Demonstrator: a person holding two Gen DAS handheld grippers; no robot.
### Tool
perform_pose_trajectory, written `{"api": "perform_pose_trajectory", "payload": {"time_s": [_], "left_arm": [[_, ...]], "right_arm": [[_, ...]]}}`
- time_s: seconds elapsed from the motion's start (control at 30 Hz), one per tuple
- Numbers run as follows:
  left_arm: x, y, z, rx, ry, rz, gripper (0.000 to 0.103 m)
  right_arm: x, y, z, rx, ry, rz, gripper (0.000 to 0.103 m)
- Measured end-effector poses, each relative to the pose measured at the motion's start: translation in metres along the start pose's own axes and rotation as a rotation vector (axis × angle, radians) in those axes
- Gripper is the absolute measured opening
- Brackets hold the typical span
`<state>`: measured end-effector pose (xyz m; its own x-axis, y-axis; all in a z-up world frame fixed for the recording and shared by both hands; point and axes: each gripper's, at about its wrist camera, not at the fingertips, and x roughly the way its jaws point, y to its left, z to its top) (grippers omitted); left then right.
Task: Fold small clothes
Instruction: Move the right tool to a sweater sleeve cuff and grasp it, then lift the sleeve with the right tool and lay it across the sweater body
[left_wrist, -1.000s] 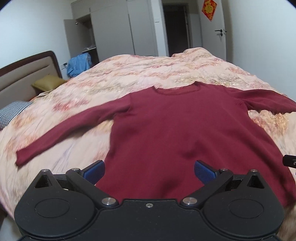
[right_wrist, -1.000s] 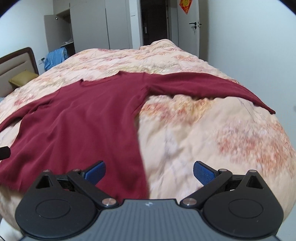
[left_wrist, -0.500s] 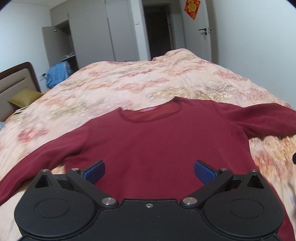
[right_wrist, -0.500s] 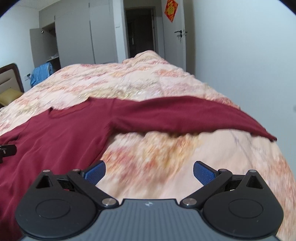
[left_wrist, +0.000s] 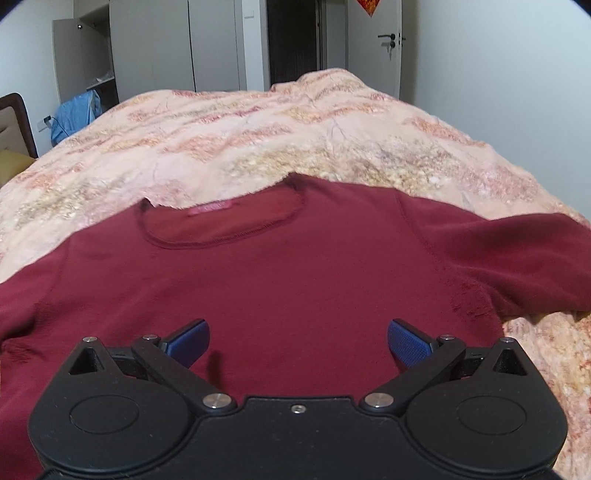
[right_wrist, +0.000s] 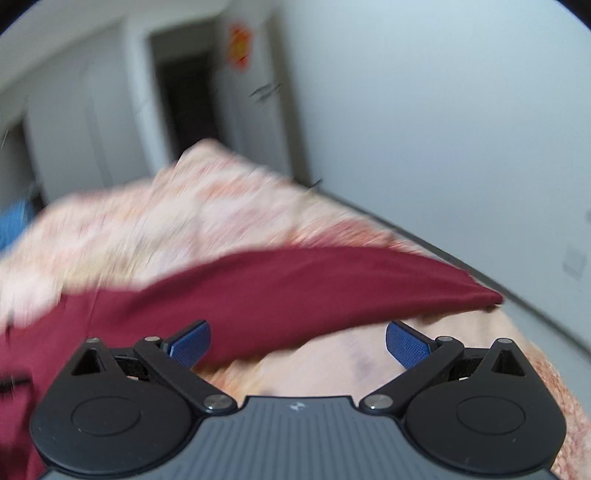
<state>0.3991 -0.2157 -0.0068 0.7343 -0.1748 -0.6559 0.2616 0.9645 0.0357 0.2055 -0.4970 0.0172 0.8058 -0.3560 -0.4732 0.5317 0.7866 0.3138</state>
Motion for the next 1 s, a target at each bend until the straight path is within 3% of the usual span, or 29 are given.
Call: {"api": "perform_pose_trajectory", "payload": {"time_s": [0.2, 0.4, 0.47, 0.5, 0.53, 0.6, 0.63, 0.67, 0.8, 1.0], "left_arm": [[0.007, 0.002, -0.006, -0.005, 0.023, -0.009, 0.102], [-0.014, 0.011, 0.011, -0.024, 0.028, 0.026, 0.102], [-0.026, 0.016, 0.021, -0.009, 0.04, 0.076, 0.102], [-0.034, 0.019, 0.025, -0.002, 0.027, 0.08, 0.102], [-0.042, 0.023, 0.029, 0.004, 0.01, 0.071, 0.102], [-0.055, 0.034, 0.035, 0.007, 0.004, 0.057, 0.102], [-0.061, 0.039, 0.037, 0.003, 0.005, 0.051, 0.102], [-0.065, 0.046, 0.039, -0.003, 0.005, 0.042, 0.102], [-0.084, 0.077, 0.043, -0.049, -0.011, 0.026, 0.102], [-0.11, 0.138, 0.041, -0.162, -0.059, 0.072, 0.102]], "right_arm": [[0.04, -0.071, 0.013, 0.298, 0.092, -0.045, 0.103], [0.064, -0.094, 0.019, 0.497, 0.031, -0.082, 0.101], [0.072, -0.097, 0.021, 0.556, 0.015, -0.137, 0.082], [0.075, -0.099, 0.022, 0.576, 0.012, -0.169, 0.075], [0.077, -0.1, 0.024, 0.581, 0.007, -0.194, 0.062], [0.083, -0.098, 0.028, 0.541, -0.007, -0.239, 0.039], [0.085, -0.095, 0.03, 0.506, -0.013, -0.257, 0.016], [0.085, -0.09, 0.033, 0.466, -0.026, -0.261, 0.01], [0.057, -0.041, 0.054, 0.225, -0.156, -0.213, 0.007], [0.007, 0.1, 0.07, -0.27, -0.33, 0.095, 0.007]]}}
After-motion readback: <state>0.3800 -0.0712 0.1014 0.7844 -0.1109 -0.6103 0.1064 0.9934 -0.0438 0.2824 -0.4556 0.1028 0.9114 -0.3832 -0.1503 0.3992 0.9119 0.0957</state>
